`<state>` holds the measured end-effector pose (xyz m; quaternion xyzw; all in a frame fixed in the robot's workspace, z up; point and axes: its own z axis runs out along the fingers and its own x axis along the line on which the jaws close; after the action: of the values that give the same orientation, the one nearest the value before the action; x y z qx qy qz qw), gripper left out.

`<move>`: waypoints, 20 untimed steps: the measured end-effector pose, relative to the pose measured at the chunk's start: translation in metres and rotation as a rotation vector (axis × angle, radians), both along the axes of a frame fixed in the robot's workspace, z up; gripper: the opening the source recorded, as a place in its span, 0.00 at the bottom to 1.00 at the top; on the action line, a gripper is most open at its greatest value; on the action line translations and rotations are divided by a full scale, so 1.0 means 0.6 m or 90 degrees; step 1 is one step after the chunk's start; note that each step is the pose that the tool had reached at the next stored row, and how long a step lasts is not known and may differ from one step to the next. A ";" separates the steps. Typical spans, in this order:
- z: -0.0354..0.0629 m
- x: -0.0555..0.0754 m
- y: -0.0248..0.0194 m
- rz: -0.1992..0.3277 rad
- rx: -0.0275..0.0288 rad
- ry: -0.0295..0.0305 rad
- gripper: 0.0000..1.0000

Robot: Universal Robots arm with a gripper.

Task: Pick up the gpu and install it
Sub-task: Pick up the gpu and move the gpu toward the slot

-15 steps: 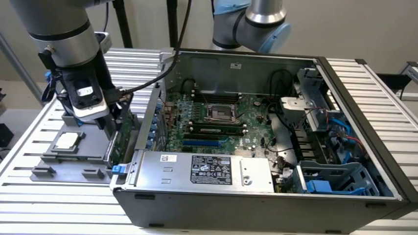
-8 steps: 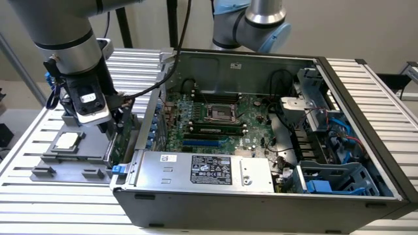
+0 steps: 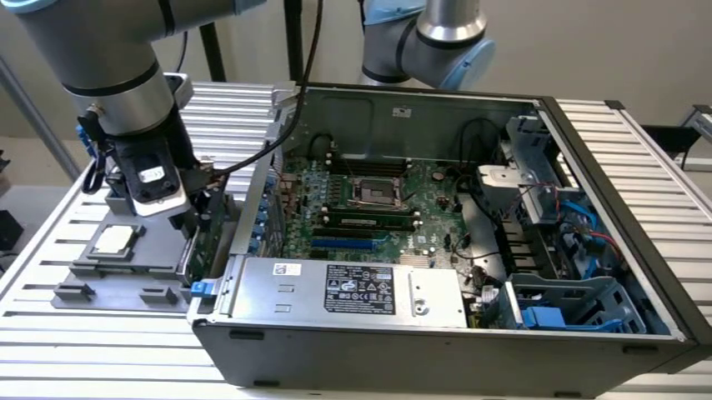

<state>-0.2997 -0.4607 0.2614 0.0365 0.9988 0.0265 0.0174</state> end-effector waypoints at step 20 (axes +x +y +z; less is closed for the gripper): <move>-0.031 -0.005 0.0136 -0.015 0.0014 -0.0133 0.42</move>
<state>-0.3026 -0.4525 0.2427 0.0483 0.9981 0.0277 0.0281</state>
